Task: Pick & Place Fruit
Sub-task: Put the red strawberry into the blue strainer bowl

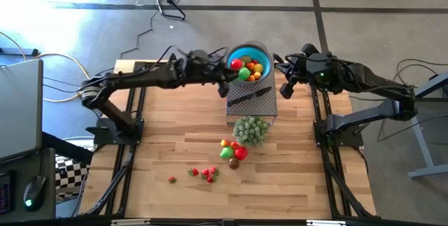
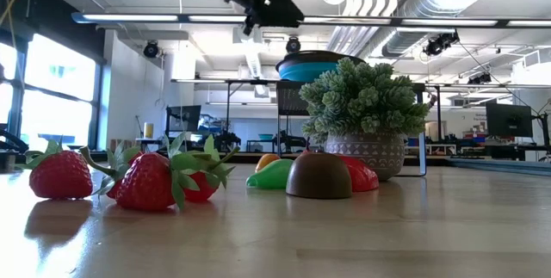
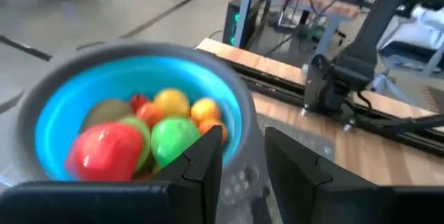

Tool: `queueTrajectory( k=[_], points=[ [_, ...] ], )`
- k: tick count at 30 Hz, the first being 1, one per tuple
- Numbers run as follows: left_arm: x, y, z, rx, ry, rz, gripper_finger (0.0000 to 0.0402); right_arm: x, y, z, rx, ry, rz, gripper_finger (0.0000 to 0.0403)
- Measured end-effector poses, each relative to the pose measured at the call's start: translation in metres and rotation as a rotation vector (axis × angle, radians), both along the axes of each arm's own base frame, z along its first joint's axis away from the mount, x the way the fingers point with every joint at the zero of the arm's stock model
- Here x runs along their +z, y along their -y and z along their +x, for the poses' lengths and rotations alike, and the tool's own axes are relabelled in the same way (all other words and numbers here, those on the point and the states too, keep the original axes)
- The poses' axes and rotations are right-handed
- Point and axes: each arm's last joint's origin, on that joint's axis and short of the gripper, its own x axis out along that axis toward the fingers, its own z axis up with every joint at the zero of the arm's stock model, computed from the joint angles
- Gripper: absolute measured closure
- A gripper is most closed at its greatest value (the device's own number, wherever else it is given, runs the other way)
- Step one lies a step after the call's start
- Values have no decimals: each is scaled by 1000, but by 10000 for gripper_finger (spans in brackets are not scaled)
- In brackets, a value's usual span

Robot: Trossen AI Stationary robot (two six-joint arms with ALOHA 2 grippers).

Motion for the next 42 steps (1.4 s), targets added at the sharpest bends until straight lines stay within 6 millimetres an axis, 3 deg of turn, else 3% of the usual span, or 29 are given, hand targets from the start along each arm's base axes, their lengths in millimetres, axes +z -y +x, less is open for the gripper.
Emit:
queueTrajectory(
  k=[9,15,23,42],
  points=[
    [-4,36,-67,-57,125,109,297,2,0,1,0,24,-4,398],
    [2,61,-97,-108,148,32,297,3,0,2,2,35,-4,398],
    [-2,82,-103,-138,136,-251,297,3,0,2,6,37,-2,398],
    [-3,86,-103,-181,115,-262,297,2,-1,2,56,35,27,398]
  ],
)
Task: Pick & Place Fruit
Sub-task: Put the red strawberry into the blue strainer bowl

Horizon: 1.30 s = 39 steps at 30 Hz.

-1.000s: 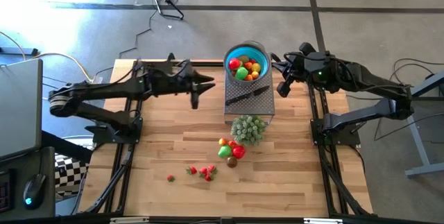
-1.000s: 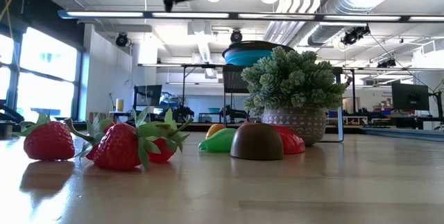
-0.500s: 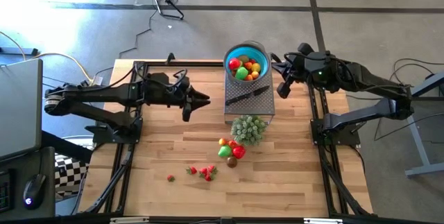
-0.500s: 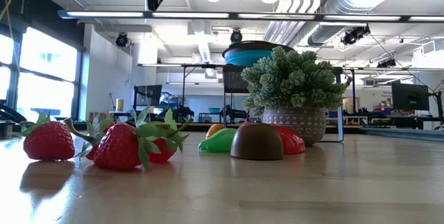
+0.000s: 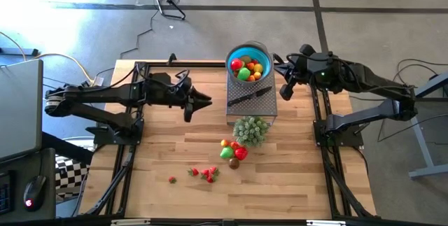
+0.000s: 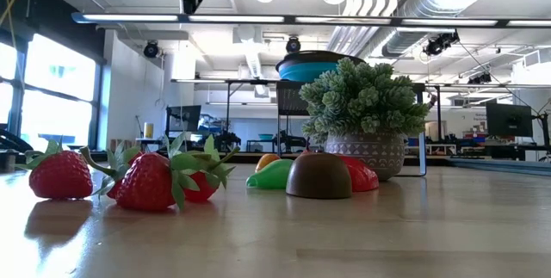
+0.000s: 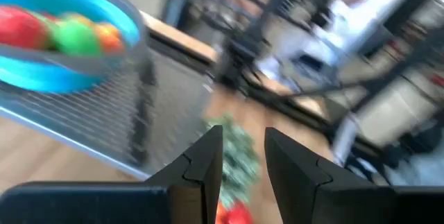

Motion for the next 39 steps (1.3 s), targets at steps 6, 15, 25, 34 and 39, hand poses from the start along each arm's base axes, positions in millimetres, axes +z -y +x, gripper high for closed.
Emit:
queueTrajectory(
  k=[6,15,25,34,39],
  points=[
    [-11,18,-15,-298,-177,-121,298,0,0,0,0,6,1,398],
    [-22,60,-32,-315,-454,-33,298,1,0,0,-35,54,65,398],
    [-36,99,-44,-283,-630,32,298,1,0,0,-35,52,66,398],
    [-64,135,-34,-341,-776,88,298,-3,1,7,-36,30,69,398],
    [-85,148,-24,-355,-868,154,298,-10,2,17,-38,-7,73,398]
  ],
)
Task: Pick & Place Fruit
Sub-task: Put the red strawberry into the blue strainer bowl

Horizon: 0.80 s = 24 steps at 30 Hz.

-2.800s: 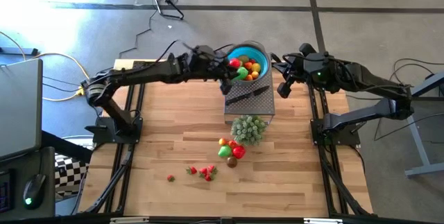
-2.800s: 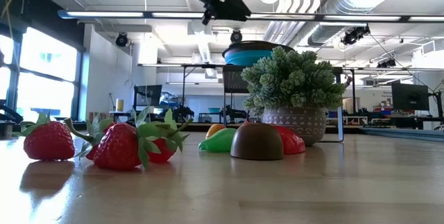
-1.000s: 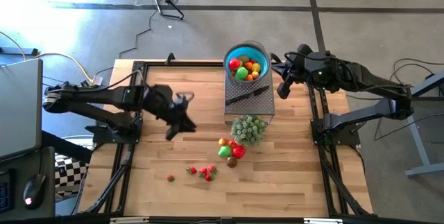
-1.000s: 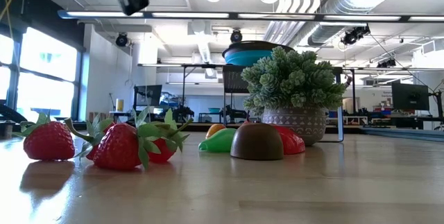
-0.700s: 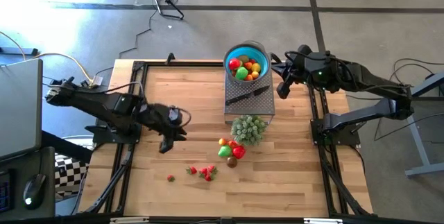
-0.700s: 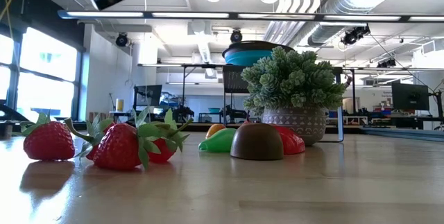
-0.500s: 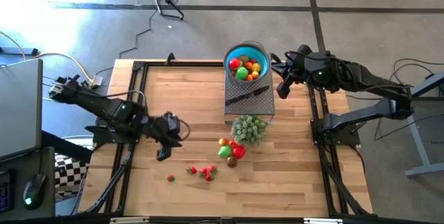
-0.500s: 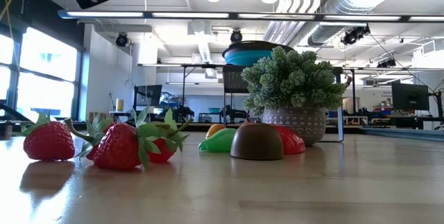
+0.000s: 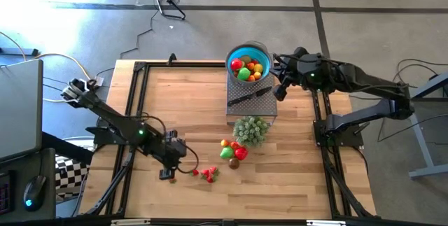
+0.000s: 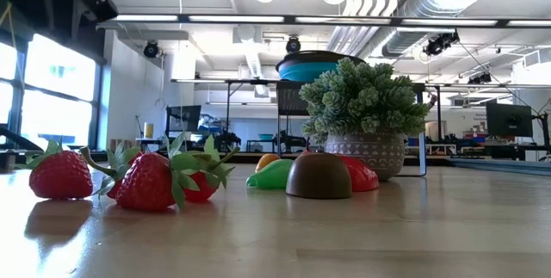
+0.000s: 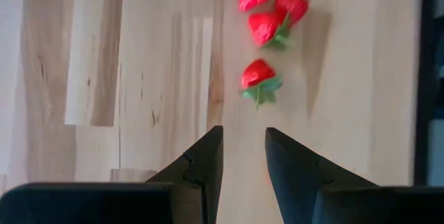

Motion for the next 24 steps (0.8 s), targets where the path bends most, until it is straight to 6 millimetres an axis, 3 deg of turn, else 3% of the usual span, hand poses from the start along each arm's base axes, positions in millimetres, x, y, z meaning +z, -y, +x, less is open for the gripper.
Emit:
queueTrajectory(
  k=[6,24],
  points=[
    [-20,8,13,-9,-62,25,298,-6,1,8,7,-35,-5,398],
    [-62,27,41,-65,-132,-9,298,-6,1,8,9,-40,-9,398]
  ],
)
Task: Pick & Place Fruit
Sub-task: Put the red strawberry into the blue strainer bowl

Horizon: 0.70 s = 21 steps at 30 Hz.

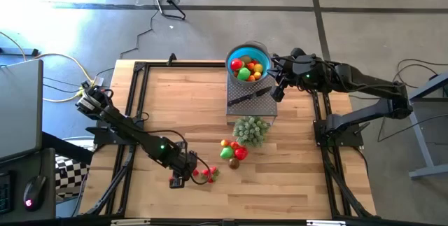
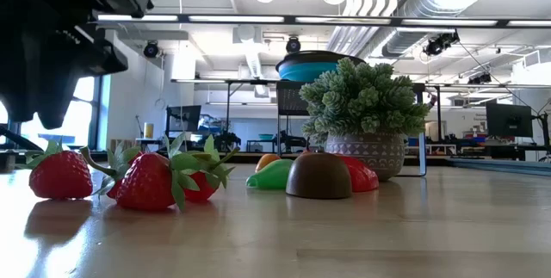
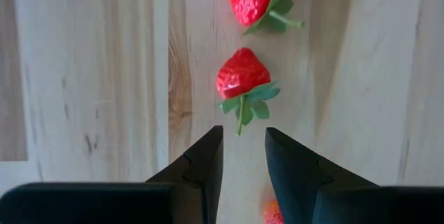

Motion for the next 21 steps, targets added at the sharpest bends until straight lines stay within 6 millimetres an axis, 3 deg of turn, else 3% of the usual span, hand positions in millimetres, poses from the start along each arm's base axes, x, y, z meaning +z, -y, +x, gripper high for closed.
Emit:
queueTrajectory(
  k=[21],
  points=[
    [-17,2,3,13,-27,-14,298,-1,0,-1,0,-15,2,398]
  ],
)
